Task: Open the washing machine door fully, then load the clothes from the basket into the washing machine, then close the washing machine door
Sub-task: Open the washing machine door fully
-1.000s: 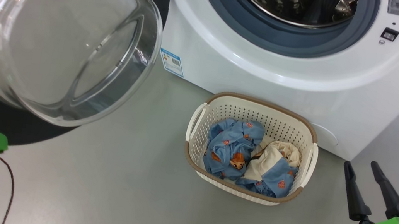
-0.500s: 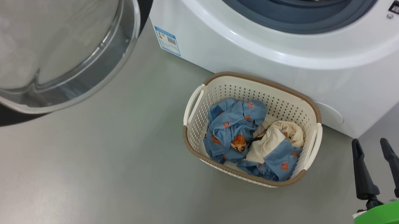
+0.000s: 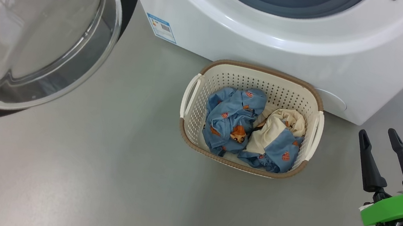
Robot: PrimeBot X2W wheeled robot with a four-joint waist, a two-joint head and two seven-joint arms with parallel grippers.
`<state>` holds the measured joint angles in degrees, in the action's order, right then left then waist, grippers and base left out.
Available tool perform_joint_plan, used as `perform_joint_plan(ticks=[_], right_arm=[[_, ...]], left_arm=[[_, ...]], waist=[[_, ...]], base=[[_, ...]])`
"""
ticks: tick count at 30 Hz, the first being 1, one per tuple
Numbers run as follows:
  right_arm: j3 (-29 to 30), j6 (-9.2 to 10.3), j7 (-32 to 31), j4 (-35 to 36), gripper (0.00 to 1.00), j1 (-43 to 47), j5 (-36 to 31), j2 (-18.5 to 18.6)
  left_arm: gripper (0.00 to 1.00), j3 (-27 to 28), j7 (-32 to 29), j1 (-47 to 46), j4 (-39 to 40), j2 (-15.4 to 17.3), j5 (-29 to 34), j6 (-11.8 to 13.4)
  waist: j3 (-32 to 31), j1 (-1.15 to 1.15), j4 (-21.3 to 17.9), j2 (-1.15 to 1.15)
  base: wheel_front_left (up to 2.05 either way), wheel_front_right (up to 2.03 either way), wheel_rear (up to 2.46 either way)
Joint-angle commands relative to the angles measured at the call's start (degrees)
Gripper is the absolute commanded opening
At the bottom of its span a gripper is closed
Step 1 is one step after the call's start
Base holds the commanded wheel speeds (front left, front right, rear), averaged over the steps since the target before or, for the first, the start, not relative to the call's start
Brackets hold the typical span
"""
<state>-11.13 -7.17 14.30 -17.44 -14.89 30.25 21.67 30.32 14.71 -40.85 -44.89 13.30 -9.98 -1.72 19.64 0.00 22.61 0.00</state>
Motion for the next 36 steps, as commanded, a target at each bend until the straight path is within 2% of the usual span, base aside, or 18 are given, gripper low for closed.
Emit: perform_joint_plan(ticks=[1, 15, 17, 20, 23, 24, 26, 27, 29, 36], right_arm=[[-1.3, -0.32, 0.7, 1.0, 1.0, -0.5, -0.5, 0.6], [-1.6, -0.32, 0.7, 0.4, 1.0, 0.8, -0.1, -1.8], [-1.7, -0.32, 0.7, 0.3, 1.0, 1.1, 0.0, -2.1], [-2.1, -0.32, 0.7, 0.2, 1.0, 1.5, 0.2, -2.6], [-2.0, -0.32, 0.7, 0.3, 1.0, 2.0, 0.4, -3.1], [-2.0, -0.32, 0.7, 0.3, 1.0, 2.0, 0.4, -3.1], [-1.9, -0.32, 0.7, 0.4, 1.0, 2.2, 0.4, -3.3], [-1.7, -0.32, 0.7, 0.4, 1.0, 2.4, 0.5, -3.4], [-1.6, -0.32, 0.7, 0.5, 1.0, 2.7, 0.5, -3.6], [-1.3, -0.32, 0.7, 0.8, 1.0, 3.8, 0.4, -4.7]], left_arm=[[0.0, 1.6, 0.3, -0.6, 1.0, 3.7, 0.6, -0.4], [0.0, 1.4, 0.3, 5.8, 3.2, 1.4, 2.1, -5.2], [0.09, 1.3, 0.3, 7.3, 4.3, 0.9, 1.8, -5.5], [0.29, 0.8, 0.3, 10.0, 6.5, 0.3, 1.2, -5.7], [0.42, -1.2, 0.3, 13.3, 9.3, -0.2, 0.2, -5.7], [0.42, -1.2, 0.3, 13.3, 9.3, -0.2, 0.2, -5.7], [0.49, -3.0, 0.3, 15.6, 11.3, -0.4, -0.6, -5.7], [0.58, -3.8, 0.3, 16.7, 12.1, -0.5, -1.0, -5.7], [1.0, -5.4, 0.3, 18.8, 14.1, -0.7, -1.4, -5.8], [1.0, -11.2, 0.3, 25.1, 20.8, -1.9, -2.9, -5.8]], waist=[[-0.3, 0.0, 0.1, 0.0], [-6.0, 0.0, -0.2, 0.0], [-6.9, 0.0, -0.5, 0.0], [-8.2, 0.0, -1.0, 0.0], [-9.3, 0.0, -1.7, 0.0], [-9.3, 0.0, -1.7, 0.0], [-9.8, 0.0, -2.2, 0.0], [-10.1, 0.0, -2.5, 0.0], [-10.7, 0.0, -3.1, 0.0], [-12.3, 0.0, -6.1, 0.0]], base=[[0.0, 0.0, 0.0], [0.0, 0.0, 0.0], [0.0, 0.0, 0.0], [0.0, 0.0, 0.0], [0.0, 0.0, 0.0], [0.0, 0.0, 0.0], [0.0, 0.0, 0.0], [0.0, 0.0, 0.0], [0.0, 0.0, 0.0], [0.0, 0.0, 0.0]])
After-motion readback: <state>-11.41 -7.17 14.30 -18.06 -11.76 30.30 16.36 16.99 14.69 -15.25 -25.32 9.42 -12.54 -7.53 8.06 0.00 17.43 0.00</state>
